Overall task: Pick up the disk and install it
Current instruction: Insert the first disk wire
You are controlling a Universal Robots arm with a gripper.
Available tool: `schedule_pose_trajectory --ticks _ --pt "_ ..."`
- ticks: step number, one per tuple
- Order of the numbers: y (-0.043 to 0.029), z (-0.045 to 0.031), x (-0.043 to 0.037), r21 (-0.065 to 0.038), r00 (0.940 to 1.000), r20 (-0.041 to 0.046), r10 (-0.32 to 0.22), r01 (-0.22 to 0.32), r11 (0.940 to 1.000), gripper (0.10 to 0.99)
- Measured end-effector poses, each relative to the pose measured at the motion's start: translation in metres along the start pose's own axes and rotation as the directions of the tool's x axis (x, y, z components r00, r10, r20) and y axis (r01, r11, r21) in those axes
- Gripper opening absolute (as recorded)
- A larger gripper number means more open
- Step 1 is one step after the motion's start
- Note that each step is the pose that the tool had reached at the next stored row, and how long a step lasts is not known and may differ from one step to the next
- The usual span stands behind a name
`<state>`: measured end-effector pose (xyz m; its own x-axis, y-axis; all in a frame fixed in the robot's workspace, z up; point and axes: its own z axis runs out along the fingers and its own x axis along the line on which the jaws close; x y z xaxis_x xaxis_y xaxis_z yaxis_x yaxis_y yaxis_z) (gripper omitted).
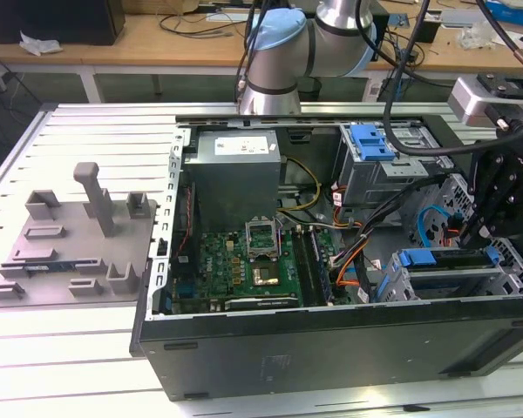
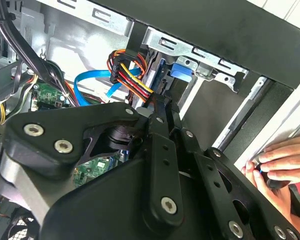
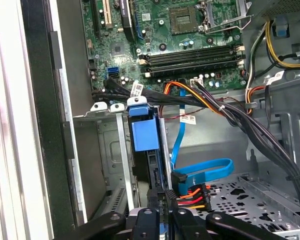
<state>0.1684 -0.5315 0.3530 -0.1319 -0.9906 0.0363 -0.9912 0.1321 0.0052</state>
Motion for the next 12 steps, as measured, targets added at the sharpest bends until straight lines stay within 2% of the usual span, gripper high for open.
schedule_pose_trajectory --ticks 12 --pt "0.0 0.0 0.0 0.002 1.0 0.0002 -0.003 0.003 1.0 0.169"
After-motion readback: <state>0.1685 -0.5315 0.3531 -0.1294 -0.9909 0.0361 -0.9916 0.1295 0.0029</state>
